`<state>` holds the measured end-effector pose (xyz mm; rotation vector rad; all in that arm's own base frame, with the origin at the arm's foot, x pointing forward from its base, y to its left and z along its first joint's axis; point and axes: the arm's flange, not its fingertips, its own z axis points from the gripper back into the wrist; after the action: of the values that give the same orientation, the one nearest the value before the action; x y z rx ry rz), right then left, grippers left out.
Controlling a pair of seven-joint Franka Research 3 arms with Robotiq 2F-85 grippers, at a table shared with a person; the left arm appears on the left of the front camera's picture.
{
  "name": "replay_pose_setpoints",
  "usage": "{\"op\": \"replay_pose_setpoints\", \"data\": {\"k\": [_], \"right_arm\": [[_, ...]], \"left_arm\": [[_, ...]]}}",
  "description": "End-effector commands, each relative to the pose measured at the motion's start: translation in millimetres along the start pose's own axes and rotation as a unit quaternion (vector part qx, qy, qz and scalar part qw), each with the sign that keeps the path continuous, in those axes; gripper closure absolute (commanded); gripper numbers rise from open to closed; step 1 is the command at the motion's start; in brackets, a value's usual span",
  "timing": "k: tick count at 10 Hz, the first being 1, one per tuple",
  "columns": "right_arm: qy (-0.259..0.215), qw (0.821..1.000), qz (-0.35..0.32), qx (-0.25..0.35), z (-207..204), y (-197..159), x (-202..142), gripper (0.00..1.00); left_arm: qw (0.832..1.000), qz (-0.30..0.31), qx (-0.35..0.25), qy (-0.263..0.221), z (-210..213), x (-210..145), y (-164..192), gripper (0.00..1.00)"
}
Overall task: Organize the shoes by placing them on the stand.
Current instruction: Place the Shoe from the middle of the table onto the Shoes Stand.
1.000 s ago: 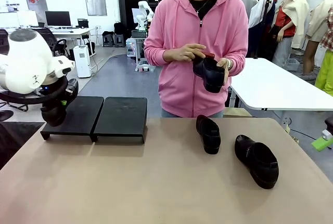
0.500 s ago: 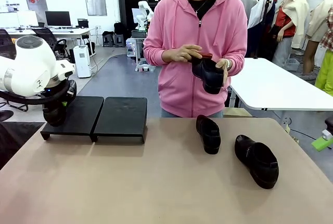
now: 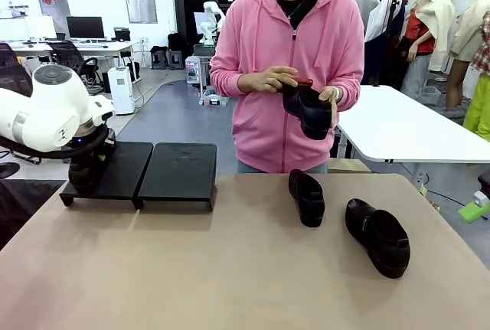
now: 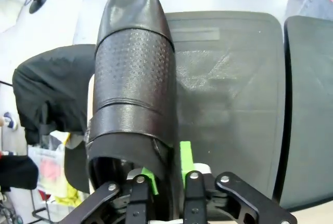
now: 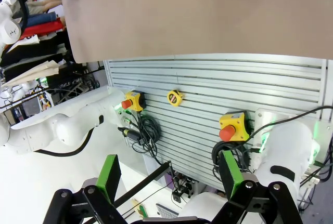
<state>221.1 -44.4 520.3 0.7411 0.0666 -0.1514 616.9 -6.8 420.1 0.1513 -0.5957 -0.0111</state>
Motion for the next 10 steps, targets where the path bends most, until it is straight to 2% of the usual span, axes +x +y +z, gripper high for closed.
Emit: {"op": "replay_pose_setpoints", "data": {"k": [1,2,3,4,5,7,8,10], "right_arm": [[0.0,1.0,0.007,0.005,3,1,-1,0.0],[0.0,1.0,0.007,0.005,3,1,-1,0.0],[0.0,1.0,0.007,0.005,3,1,-1,0.0],[0.0,1.0,0.007,0.005,3,1,-1,0.0],[0.0,1.0,0.007,0.005,3,1,-1,0.0],[0.0,1.0,0.007,0.005,3,1,-1,0.0],[0.0,1.0,0.007,0.005,3,1,-1,0.0],[0.0,1.0,0.007,0.005,3,1,-1,0.0]], "left_arm": [[1.0,-0.003,0.008,-0.009,5,-8,-5,0.0],[1.0,-0.006,0.015,-0.011,18,-13,-4,0.0],[0.999,-0.025,0.013,-0.018,53,-23,-4,0.0],[1.0,-0.029,0.003,-0.006,94,-34,-5,0.0],[0.999,-0.028,0.022,0.005,129,-47,-4,0.0],[0.996,-0.029,-0.072,0.05,193,-75,-1,0.0],[0.982,-0.04,-0.161,0.094,218,-94,5,0.0],[0.953,-0.056,-0.262,0.142,254,-127,28,0.0]]}}
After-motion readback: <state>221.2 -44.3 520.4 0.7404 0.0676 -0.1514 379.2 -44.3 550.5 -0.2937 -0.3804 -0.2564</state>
